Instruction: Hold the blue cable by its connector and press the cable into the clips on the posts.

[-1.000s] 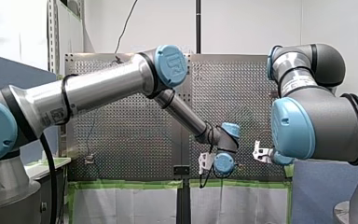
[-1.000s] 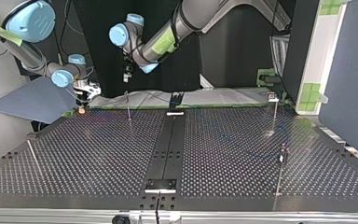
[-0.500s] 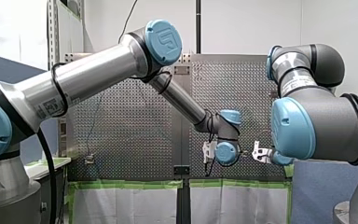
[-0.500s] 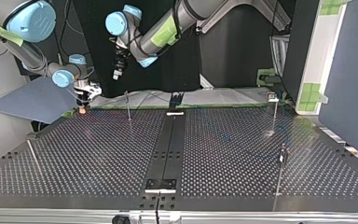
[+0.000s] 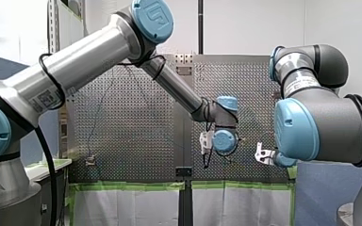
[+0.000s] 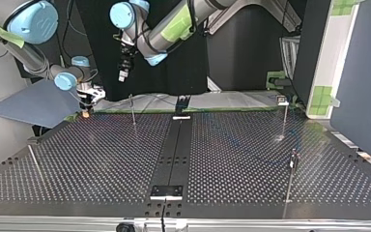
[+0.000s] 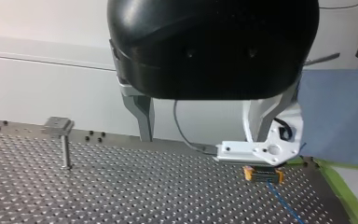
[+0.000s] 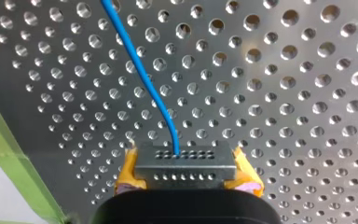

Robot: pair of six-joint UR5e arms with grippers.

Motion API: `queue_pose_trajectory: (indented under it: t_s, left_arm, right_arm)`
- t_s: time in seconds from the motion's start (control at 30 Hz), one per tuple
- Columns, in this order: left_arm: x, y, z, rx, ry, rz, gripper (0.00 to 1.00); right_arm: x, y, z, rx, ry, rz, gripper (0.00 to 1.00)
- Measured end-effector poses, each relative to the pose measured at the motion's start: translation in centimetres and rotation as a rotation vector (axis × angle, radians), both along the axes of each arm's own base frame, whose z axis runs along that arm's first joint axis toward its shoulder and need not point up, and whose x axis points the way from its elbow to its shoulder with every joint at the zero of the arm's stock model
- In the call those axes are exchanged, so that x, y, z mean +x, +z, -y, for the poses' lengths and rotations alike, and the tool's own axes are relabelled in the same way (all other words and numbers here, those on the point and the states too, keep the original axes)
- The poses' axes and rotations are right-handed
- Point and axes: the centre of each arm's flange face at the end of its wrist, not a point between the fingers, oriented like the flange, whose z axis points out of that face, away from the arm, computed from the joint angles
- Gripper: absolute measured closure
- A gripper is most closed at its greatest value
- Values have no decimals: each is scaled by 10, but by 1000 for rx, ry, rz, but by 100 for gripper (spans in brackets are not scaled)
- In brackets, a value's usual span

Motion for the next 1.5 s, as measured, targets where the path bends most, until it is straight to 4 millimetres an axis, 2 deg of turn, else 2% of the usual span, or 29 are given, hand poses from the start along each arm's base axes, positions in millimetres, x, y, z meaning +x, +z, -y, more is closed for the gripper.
queue_pose_trajectory:
  t_s: [0.23,0.43,0.7,1.0,1.17,1.5]
  left_arm:
    - [0,22,-14,-74,-29,-14,0]
    - [19,43,-34,-166,-38,-8,0]
    - [47,67,-77,-244,-37,-40,0]
    - [69,87,-132,-199,28,-43,0]
    - [63,100,-153,-151,47,-19,0]
    - [39,116,-176,-68,47,-2,0]
  right_arm:
    - [1,0,0,0,1,0,100]
    - [2,0,0,0,2,0,100]
    - [6,-1,-2,0,9,-1,100]
    - [9,-1,-3,3,14,-3,100]
    - [10,-1,-3,3,15,-2,100]
    - [12,-1,-4,4,18,-4,100]
